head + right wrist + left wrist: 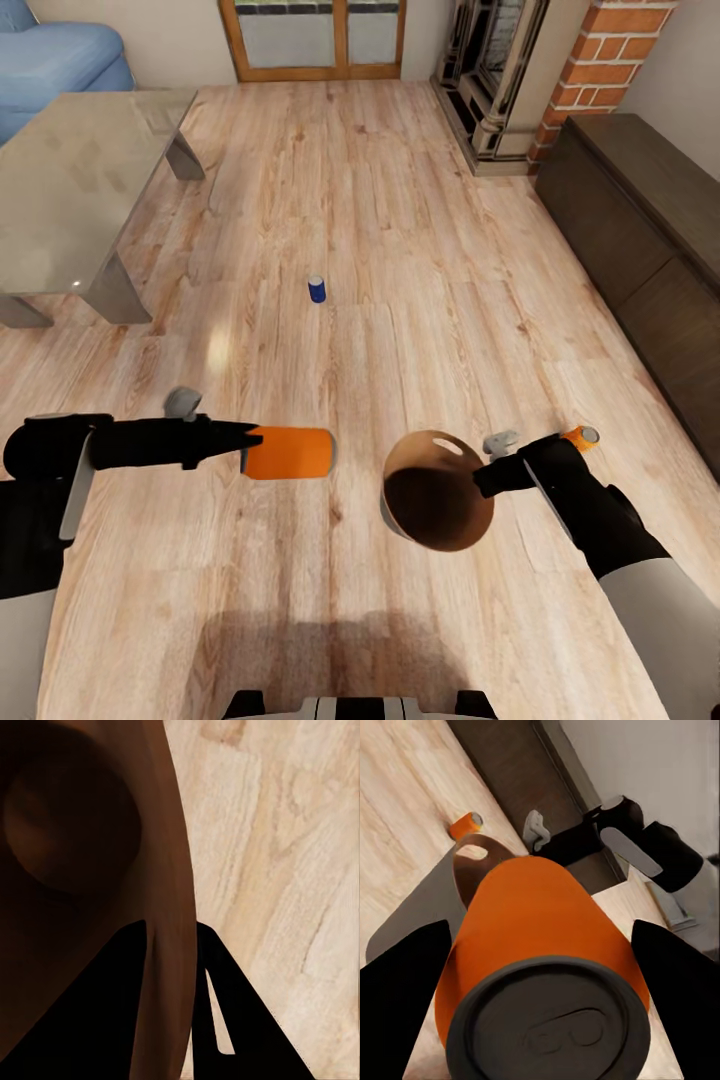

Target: Put the three can of soda from the living room inside the tash can in the kitchen.

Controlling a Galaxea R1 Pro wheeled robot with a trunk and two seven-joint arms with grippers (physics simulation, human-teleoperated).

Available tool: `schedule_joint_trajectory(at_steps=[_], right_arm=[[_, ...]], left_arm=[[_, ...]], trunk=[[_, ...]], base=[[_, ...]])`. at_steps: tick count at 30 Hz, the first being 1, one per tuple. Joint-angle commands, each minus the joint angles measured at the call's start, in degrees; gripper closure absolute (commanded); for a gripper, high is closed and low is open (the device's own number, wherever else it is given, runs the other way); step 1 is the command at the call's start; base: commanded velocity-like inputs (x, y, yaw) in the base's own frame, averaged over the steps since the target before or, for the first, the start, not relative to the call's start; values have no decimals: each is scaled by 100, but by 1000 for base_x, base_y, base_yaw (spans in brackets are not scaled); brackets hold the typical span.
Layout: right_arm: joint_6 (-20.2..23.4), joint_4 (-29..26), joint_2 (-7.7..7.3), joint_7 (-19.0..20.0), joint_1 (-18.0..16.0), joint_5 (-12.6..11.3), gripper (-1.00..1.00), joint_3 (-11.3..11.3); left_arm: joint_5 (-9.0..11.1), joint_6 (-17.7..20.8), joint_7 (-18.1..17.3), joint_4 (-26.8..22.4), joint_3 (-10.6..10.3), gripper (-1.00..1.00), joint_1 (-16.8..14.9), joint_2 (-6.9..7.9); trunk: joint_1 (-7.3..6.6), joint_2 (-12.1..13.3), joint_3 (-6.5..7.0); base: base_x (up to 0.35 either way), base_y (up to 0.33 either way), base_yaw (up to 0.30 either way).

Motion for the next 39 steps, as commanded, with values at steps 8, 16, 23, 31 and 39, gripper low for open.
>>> schedule_joint_trajectory(at_steps=[8, 16, 23, 31, 39], right_arm=[[40, 519, 191, -366, -33, -225, 100, 39], [40, 708, 399, -468, -46, -217, 100, 49], [40, 712, 447, -477, -51, -214, 100, 199], [40, 693, 592, -563, -60, -200, 100, 373], [40, 686, 844, -812, -68, -185, 100, 677]], left_arm=[[-67, 0, -183, 8, -247, 100, -70, -472], [-431, 0, 338, 100, -894, 100, -77, -1197], [-518, 0, 696, 176, -1173, 100, -80, -1384], [-526, 0, 1400, 185, -1583, 100, -83, -1643], [-526, 0, 2406, 442, -2103, 100, -83, -1894]], trunk=[[-1, 0, 1], [-1, 0, 1], [-1, 0, 1], [-1, 0, 1], [-1, 0, 1]], base=[[0, 0, 0], [0, 0, 0], [0, 0, 0], [0, 0, 0], [0, 0, 0]])
